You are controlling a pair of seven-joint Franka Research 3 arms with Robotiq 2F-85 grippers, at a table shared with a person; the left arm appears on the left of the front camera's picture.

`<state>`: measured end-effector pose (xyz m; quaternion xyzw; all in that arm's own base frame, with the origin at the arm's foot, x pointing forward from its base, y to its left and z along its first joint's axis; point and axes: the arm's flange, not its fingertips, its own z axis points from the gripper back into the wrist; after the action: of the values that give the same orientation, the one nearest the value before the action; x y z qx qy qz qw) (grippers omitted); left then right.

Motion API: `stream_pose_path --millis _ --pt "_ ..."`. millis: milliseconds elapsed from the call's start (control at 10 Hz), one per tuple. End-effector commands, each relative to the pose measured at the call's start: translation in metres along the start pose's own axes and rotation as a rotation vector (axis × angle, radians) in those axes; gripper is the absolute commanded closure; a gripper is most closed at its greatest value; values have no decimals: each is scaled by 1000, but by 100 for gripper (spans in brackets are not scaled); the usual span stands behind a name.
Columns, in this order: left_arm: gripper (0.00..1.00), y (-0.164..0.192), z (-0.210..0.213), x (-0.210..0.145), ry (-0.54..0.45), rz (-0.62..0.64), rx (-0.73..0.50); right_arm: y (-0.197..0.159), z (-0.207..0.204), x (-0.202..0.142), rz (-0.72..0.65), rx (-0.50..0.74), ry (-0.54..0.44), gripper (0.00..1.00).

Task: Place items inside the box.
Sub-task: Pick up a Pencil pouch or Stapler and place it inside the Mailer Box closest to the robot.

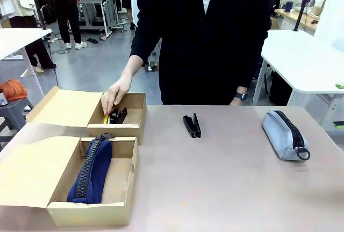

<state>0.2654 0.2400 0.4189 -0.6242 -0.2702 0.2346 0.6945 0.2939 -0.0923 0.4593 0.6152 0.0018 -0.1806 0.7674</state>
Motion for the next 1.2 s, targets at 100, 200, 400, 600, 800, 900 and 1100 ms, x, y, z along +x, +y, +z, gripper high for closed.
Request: stream_pose_path --millis 100,200,400,600,800,900,1100 --pt "0 -1 -1 -2 -5 -18 -18 3 1 -2 -20 15 0 0" --pt "0 -1 -1 -2 -5 -18 -18 3 1 -2 -20 15 0 0" --pt "0 -1 -1 -2 -5 -18 -18 3 1 -2 -20 15 0 0" --pt "0 -1 -1 -2 -5 -18 -18 10 -41 -1 33 -214 18 0" --pt "0 -1 -1 -2 -5 -18 -18 61 -187 20 242 -587 141 0" --pt "0 -1 -1 -2 -5 -18 -18 76 -247 23 298 -791 46 0" --pt "0 -1 -1 -2 -5 -18 -18 76 -288 9 425 -1014 39 0"
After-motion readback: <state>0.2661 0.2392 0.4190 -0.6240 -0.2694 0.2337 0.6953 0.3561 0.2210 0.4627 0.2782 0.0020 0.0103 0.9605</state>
